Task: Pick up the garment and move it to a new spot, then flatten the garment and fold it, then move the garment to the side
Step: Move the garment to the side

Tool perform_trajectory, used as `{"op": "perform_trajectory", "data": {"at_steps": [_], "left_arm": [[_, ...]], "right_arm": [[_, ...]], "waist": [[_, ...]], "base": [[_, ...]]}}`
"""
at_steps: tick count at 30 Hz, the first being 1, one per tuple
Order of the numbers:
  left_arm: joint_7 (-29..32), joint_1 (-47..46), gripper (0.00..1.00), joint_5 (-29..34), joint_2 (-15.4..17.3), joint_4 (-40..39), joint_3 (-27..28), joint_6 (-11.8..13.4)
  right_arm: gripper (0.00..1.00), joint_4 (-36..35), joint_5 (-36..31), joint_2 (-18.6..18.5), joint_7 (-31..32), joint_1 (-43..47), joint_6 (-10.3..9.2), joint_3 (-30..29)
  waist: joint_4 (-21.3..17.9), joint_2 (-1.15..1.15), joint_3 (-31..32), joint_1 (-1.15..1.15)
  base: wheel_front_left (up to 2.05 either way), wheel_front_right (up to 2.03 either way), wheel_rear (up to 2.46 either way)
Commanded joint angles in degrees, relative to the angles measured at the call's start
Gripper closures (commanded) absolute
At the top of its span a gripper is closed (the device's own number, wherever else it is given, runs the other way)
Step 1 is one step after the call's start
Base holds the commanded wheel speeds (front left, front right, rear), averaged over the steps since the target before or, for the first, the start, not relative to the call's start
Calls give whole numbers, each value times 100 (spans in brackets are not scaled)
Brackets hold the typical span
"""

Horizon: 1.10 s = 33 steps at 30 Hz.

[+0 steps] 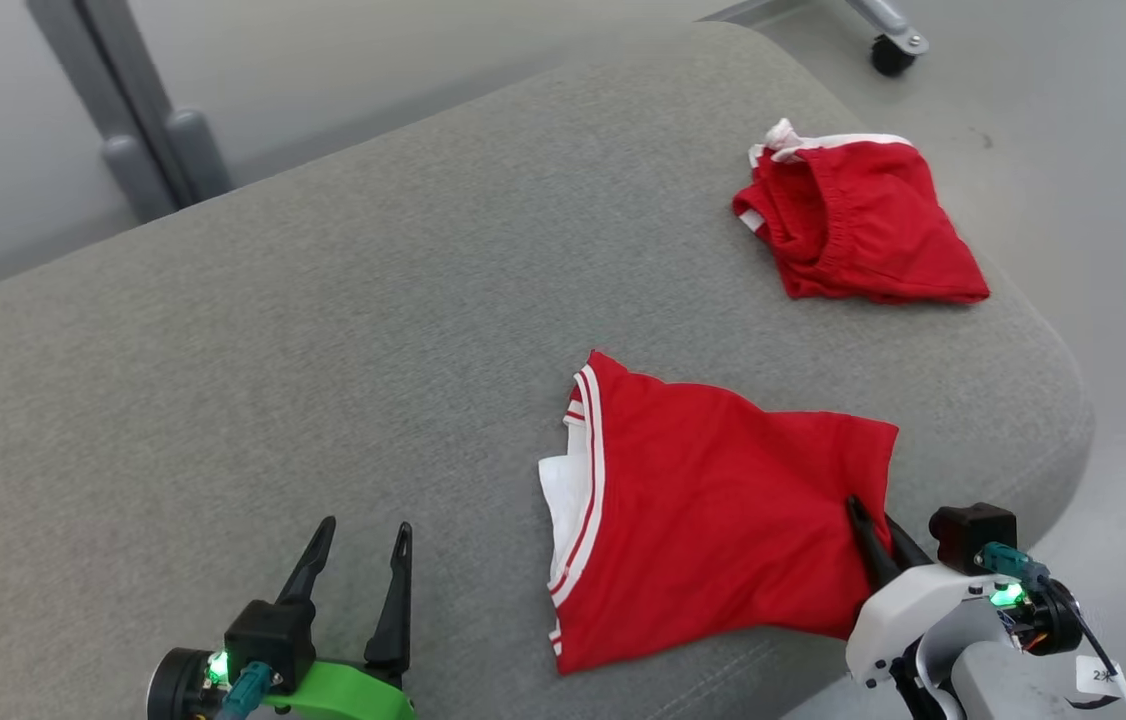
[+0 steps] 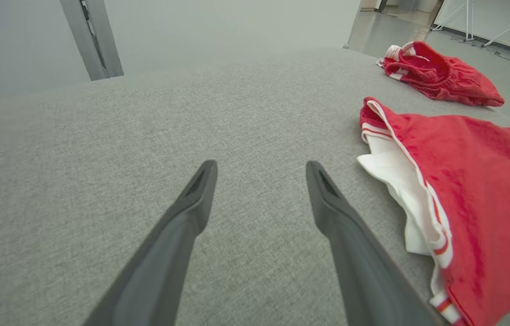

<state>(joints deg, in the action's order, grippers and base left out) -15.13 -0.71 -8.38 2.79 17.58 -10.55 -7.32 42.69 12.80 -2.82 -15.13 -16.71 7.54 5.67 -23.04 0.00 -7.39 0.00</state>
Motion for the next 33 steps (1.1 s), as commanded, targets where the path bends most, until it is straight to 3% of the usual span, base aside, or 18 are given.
{"op": "perform_trajectory", "data": {"at_steps": [1, 8, 16, 20, 23, 29, 30, 31, 33], "left_arm": [[6, -131, 0, 60, 31, -6, 12, -25], [6, -177, 0, 136, 147, -59, -66, -23], [6, -323, 0, 18, 463, -99, -112, -24], [6, -481, 0, -51, 590, -146, -155, -24], [6, -604, 0, -90, 674, -168, -238, -24], [6, -814, 0, -200, 786, -223, -317, -24], [7, -834, 0, -211, 796, -231, -313, -24], [6, -850, 0, -221, 803, -237, -321, -24], [6, -863, 0, -252, 825, -234, -311, -24]], "right_arm": [[100, -72, -37, -16, 2, 8, -12, -30], [100, -352, -269, -19, 2, -573, -12, 75], [100, -44, -1093, -19, 238, -2349, -12, -182], [100, 207, -1934, -84, 677, -3142, -12, -927], [100, 226, -2735, -420, 1132, -3454, -12, -1682], [97, -389, -4127, -848, 1706, -3482, -12, -3215], [52, -528, -4335, -878, 1646, -3458, -12, -3384], [0, -648, -4526, -853, 1610, -3418, -12, -3557], [0, -851, -4684, -677, 1454, -3409, -11, -3901]], "waist": [[-614, 0, -176, 0], [-522, 0, -482, 0], [-102, 0, -963, 0], [173, 0, -1193, 0], [428, 0, -1373, 0], [764, 0, -1577, 0], [792, 0, -1592, 0], [819, 0, -1600, 0], [838, 0, -1600, 0]], "base": [[0, 0, 0], [0, 0, 0], [0, 0, 0], [0, 0, 0], [0, 0, 0], [0, 0, 0], [0, 0, 0], [0, 0, 0], [0, 0, 0]]}}
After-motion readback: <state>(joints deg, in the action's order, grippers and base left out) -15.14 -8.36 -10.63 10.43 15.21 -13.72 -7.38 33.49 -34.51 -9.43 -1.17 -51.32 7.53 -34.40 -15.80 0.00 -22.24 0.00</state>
